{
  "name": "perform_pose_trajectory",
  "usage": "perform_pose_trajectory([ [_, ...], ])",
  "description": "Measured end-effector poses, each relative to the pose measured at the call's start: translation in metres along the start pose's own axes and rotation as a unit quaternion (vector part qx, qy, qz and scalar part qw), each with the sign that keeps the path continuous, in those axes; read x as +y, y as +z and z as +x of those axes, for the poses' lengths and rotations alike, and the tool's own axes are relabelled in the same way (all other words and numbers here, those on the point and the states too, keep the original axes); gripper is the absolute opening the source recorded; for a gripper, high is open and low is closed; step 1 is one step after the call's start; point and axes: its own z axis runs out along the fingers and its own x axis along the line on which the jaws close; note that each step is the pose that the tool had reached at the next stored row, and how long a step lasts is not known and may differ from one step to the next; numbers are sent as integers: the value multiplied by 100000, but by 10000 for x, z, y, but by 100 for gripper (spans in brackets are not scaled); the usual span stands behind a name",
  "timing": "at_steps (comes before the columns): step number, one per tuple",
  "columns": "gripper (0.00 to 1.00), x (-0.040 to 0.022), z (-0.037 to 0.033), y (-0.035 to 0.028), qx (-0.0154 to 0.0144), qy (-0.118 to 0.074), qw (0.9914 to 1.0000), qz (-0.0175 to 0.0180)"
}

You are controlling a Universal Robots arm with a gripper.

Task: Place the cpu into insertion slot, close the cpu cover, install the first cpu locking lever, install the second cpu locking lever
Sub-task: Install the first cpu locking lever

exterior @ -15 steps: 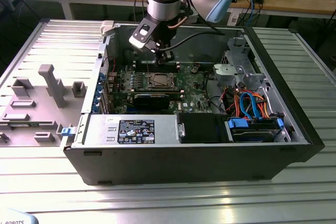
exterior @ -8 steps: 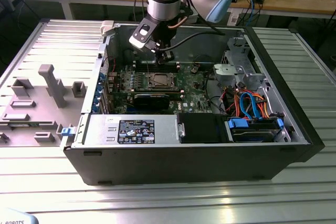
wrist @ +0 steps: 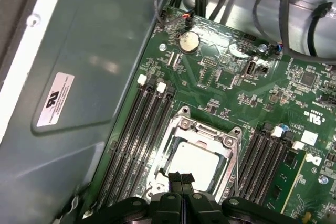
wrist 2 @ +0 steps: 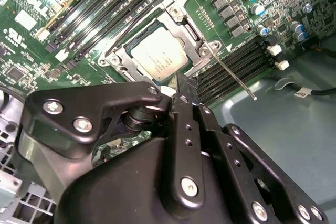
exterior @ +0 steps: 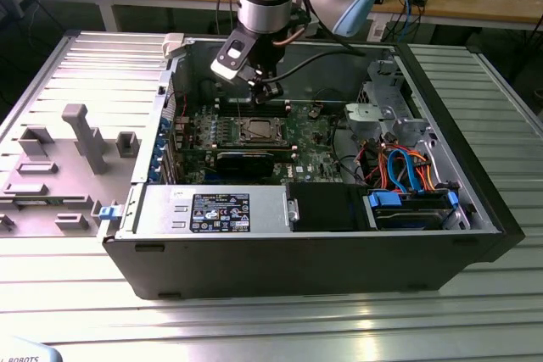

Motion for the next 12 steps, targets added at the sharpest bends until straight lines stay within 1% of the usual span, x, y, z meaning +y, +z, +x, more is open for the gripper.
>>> perform_pose_trajectory([
  [6,11,0,0,0,92,-2989,99955,246],
  [12,11,0,0,0,162,-5300,99858,437],
])
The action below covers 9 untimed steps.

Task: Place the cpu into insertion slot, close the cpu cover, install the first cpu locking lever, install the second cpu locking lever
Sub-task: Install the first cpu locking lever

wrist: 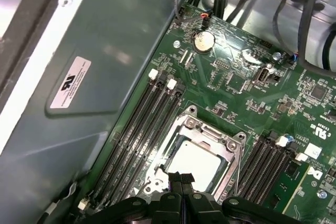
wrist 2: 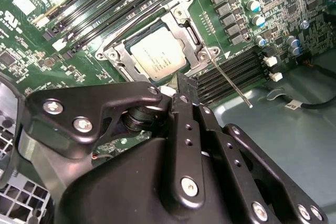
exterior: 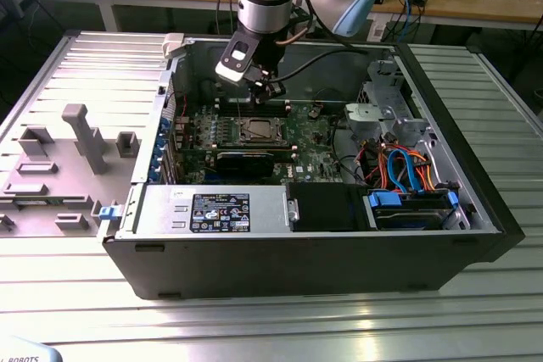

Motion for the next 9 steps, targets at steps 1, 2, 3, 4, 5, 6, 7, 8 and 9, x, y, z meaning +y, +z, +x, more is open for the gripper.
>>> perform_pose_trajectory([
  [1,11,0,0,0,13,-346,99999,29],
  [2,11,0,0,0,23,-686,99998,56],
  [3,11,0,0,0,32,-992,99995,83],
  [4,11,0,0,0,39,-1272,99992,105],
  [5,11,0,0,0,58,-1792,99984,147],
  [6,11,0,0,0,73,-2343,99972,193],
  [7,11,0,0,0,92,-2955,99956,244],
  [8,11,0,0,0,105,-3337,99944,276],
  [9,11,0,0,0,109,-3478,99939,288],
])
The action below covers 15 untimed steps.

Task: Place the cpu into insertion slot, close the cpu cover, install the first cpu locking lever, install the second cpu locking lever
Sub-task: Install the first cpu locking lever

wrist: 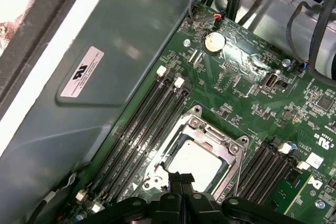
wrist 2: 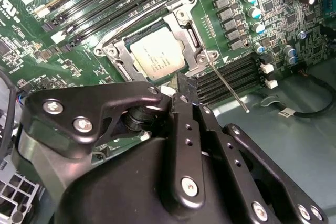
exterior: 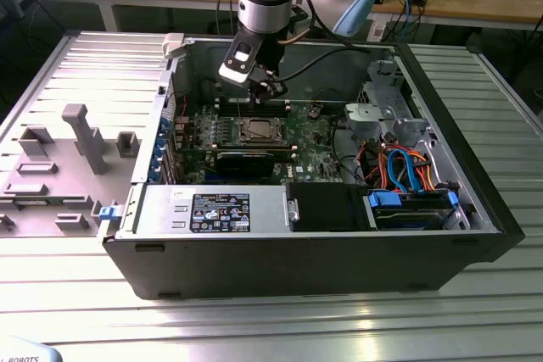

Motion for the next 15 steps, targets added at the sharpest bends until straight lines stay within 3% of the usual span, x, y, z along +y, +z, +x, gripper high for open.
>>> perform_pose_trajectory([
  [10,11,0,0,0,7,-207,100000,16],
  [15,11,-1,1,0,93,-2963,99956,245],
])
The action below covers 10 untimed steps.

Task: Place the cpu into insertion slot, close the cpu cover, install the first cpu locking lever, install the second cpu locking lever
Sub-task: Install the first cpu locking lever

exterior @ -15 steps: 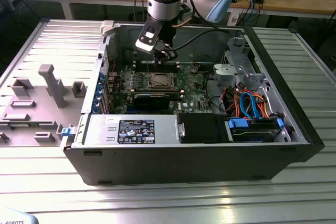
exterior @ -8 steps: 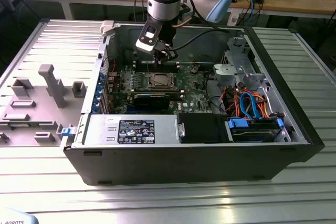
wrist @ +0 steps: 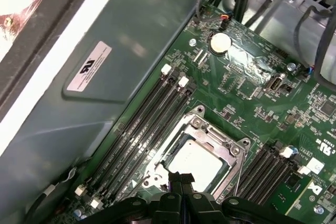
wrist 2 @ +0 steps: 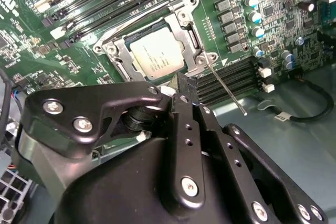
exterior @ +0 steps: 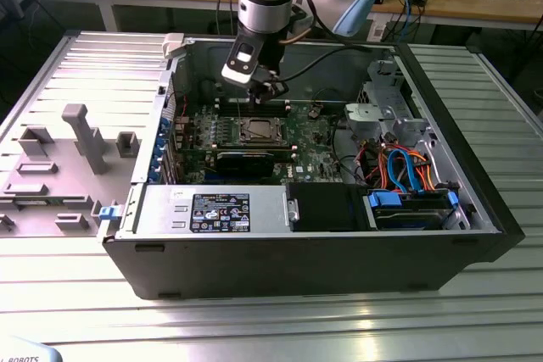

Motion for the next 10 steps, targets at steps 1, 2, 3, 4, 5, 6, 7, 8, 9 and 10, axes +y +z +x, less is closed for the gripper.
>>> perform_pose_trajectory([
  [1,11,0,0,0,17,-530,99999,41],
  [2,11,0,0,0,39,-1259,99992,103],
  [3,11,0,0,0,51,-1610,99987,129],
  [4,11,0,0,0,53,-1711,99985,137],
  [5,11,0,0,0,54,-1723,99985,141],
  [6,11,0,0,0,56,-1728,99985,140],
  [7,11,0,0,0,56,-1729,99985,139],
  [8,11,0,0,0,55,-1730,99985,142],
  [9,11,0,0,0,54,-1729,99985,141],
  [10,11,0,0,0,53,-1731,99985,141],
])
